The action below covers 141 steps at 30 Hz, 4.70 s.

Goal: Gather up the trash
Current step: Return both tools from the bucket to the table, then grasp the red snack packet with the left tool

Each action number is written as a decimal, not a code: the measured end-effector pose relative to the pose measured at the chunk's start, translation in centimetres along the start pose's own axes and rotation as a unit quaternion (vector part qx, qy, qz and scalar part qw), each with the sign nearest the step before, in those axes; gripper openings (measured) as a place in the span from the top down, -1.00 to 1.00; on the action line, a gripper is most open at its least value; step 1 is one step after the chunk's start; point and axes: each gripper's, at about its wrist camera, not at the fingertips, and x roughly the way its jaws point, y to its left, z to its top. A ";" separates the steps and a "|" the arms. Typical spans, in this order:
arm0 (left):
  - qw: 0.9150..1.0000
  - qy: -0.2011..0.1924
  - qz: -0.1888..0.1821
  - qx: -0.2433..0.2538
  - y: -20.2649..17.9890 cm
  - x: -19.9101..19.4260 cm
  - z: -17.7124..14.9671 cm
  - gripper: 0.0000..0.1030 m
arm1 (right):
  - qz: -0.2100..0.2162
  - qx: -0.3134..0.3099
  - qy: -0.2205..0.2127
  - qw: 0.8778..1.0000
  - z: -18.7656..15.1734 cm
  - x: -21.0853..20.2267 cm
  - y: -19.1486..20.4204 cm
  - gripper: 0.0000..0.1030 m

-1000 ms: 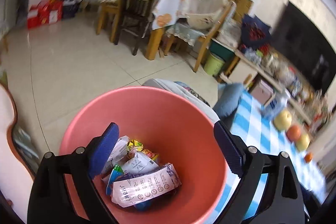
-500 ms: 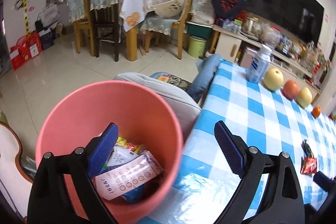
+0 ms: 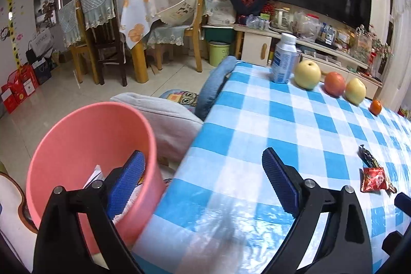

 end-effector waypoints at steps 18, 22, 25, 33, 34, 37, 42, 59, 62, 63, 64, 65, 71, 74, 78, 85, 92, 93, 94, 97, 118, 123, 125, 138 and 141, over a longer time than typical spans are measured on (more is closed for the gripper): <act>0.999 0.003 -0.016 0.048 -7.3 -0.6 -1.2 -0.81 | -0.056 -0.060 0.028 0.996 -2.3 -2.0 -5.3 -0.90; 0.997 0.004 -0.029 0.068 -8.9 -0.8 -1.7 -0.81 | -0.066 -0.073 0.042 0.994 -2.6 -2.2 -6.5 -0.90; 0.994 0.005 -0.050 0.095 -10.6 -1.1 -2.3 -0.81 | -0.083 -0.054 0.047 0.994 -2.5 -2.8 -8.7 -0.90; 0.979 0.007 -0.133 0.155 -15.9 -2.5 -4.2 -0.81 | -0.109 0.041 0.018 0.993 -1.5 -5.6 -15.5 -0.90; 0.977 0.019 -0.153 0.147 -16.4 -2.5 -4.3 -0.81 | -0.112 0.048 0.016 0.992 -1.4 -5.8 -16.0 -0.90; 0.973 0.047 -0.192 0.118 -17.5 -2.4 -4.3 -0.81 | -0.135 0.064 0.010 0.989 -1.2 -6.2 -18.0 -0.90; 0.968 0.112 -0.220 0.047 -19.2 -0.9 -4.1 -0.80 | -0.149 0.070 -0.002 0.986 -0.5 -6.4 -19.4 -0.90; 0.951 0.241 -0.164 -0.098 -25.0 4.6 -3.7 -0.53 | -0.169 0.053 0.005 0.984 0.4 -6.3 -21.5 -0.86; 0.955 0.239 -0.147 -0.091 -25.6 5.0 -3.2 -0.53 | -0.159 0.051 0.013 0.986 0.4 -6.0 -21.5 -0.67; 0.957 0.238 -0.142 -0.083 -25.9 5.1 -3.1 -0.53 | -0.157 0.051 0.016 0.986 0.4 -5.9 -21.5 -0.64; 0.959 0.237 -0.136 -0.071 -26.3 5.2 -3.0 -0.53 | -0.155 0.050 0.019 0.986 0.4 -5.8 -21.5 -0.64; 0.961 0.234 -0.134 -0.062 -26.5 5.2 -3.0 -0.53 | -0.154 0.050 0.022 0.986 0.4 -5.6 -21.5 -0.64; 0.970 0.208 -0.123 0.036 -28.3 5.2 -3.1 -0.31 | -0.150 0.050 0.035 0.987 0.3 -5.1 -21.4 -0.64; 0.969 0.197 -0.133 0.066 -28.2 4.8 -3.5 -0.26 | -0.147 0.048 0.042 0.987 0.2 -4.7 -21.3 -0.64; 0.970 0.185 -0.137 0.080 -27.3 4.5 -3.7 0.00 | -0.141 0.042 0.051 0.988 0.3 -3.9 -20.8 -0.64; 0.967 0.179 -0.168 0.066 -25.3 4.1 -4.0 0.18 | -0.126 0.024 0.067 0.989 0.5 -2.2 -19.7 -0.61; 0.963 0.181 -0.194 0.048 -23.1 3.7 -4.0 0.64 | -0.118 0.025 0.088 0.989 0.5 -0.5 -19.4 -0.44; 0.962 0.183 -0.197 0.045 -22.8 3.8 -4.2 0.64 | -0.119 0.024 0.089 0.989 0.6 -0.4 -19.3 -0.44; 0.961 0.185 -0.203 0.039 -22.4 3.8 -4.3 0.64 | -0.119 0.023 0.090 0.988 0.6 -0.2 -19.3 -0.44; 0.960 0.194 -0.202 0.017 -21.0 3.5 -4.6 0.33 | -0.123 0.022 0.094 0.988 0.6 0.1 -19.2 -0.44; 0.961 0.224 -0.164 0.020 -24.7 1.4 -5.9 -0.18 | -0.194 0.024 0.091 0.977 0.8 -1.0 -21.4 -0.50; 0.968 0.198 -0.146 0.054 -25.4 1.2 -6.2 -0.05 | -0.190 0.039 0.086 0.977 0.8 -1.5 -21.9 -0.58; 0.970 0.185 -0.138 0.072 -25.4 1.0 -6.3 0.14 | -0.187 0.041 0.089 0.978 0.8 -1.3 -21.8 -0.59; 0.964 0.145 -0.185 0.124 -23.5 0.8 -6.2 0.29 | -0.140 0.040 0.108 0.983 1.3 1.8 -20.0 -0.68; 0.964 0.137 -0.197 0.116 -22.0 0.8 -5.5 0.29 | -0.132 0.035 0.114 0.984 1.3 2.7 -19.4 -0.68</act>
